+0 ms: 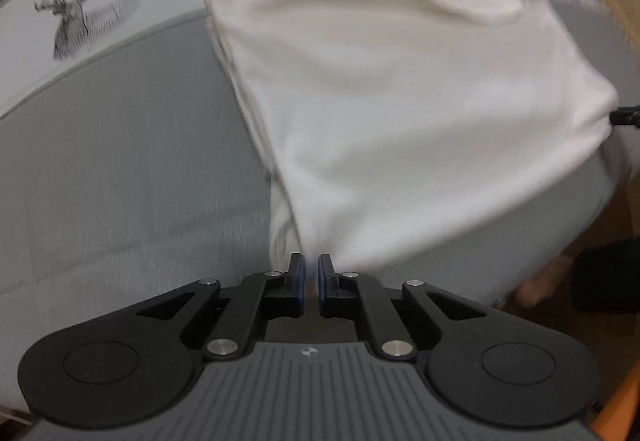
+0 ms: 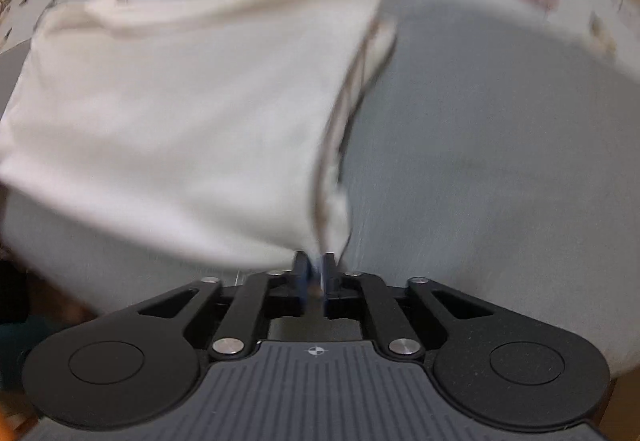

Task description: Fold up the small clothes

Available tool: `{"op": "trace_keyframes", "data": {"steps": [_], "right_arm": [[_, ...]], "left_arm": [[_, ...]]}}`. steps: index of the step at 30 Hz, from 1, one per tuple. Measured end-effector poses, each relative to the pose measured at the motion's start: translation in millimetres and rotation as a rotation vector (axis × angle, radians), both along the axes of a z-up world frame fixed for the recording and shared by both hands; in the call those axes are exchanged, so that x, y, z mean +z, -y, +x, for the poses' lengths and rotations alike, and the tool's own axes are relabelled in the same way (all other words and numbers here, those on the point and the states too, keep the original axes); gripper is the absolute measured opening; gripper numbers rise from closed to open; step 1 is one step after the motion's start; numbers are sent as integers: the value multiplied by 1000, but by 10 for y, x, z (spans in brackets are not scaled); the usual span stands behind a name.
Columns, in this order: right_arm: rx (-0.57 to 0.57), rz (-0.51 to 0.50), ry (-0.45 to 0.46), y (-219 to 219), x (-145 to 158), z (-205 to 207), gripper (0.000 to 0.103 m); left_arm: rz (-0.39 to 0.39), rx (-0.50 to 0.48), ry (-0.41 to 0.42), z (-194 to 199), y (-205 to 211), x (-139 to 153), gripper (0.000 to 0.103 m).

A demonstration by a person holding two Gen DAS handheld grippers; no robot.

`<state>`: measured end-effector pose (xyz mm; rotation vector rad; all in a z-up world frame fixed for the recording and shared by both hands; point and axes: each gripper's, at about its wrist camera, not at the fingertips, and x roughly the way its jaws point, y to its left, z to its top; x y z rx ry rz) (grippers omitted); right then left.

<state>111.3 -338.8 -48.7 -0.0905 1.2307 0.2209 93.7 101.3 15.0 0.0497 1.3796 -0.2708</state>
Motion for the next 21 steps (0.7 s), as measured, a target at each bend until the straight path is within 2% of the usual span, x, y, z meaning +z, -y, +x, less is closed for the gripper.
{"op": "trace_keyframes", "data": {"steps": [1, 2, 5, 7, 10, 15, 18, 19, 21], "right_arm": [[-39, 16, 46, 38, 72, 42, 34], [-80, 23, 86, 78, 130, 81, 40], [-207, 23, 229, 179, 289, 171, 40], [-277, 74, 284, 248, 333, 233, 41], [-294, 174, 298, 192, 300, 347, 41], [-226, 202, 302, -102, 58, 520, 40], [-193, 178, 259, -288, -123, 714, 40], [-178, 165, 242, -343, -197, 793, 40], [-159, 146, 224, -430, -293, 903, 40]], "left_arm": [[-17, 30, 27, 41, -33, 54, 19], [-27, 61, 54, 80, -66, 102, 27], [-25, 135, 132, 255, -58, 208, 29], [-40, 178, 190, 342, -60, 264, 29], [-96, 233, 279, 467, -15, 282, 29], [-145, 240, 355, 712, 219, 218, 29], [-155, 227, 337, 844, 309, 82, 29], [-144, 220, 313, 919, 343, 30, 28], [-129, 204, 319, 1050, 396, -15, 27]]}}
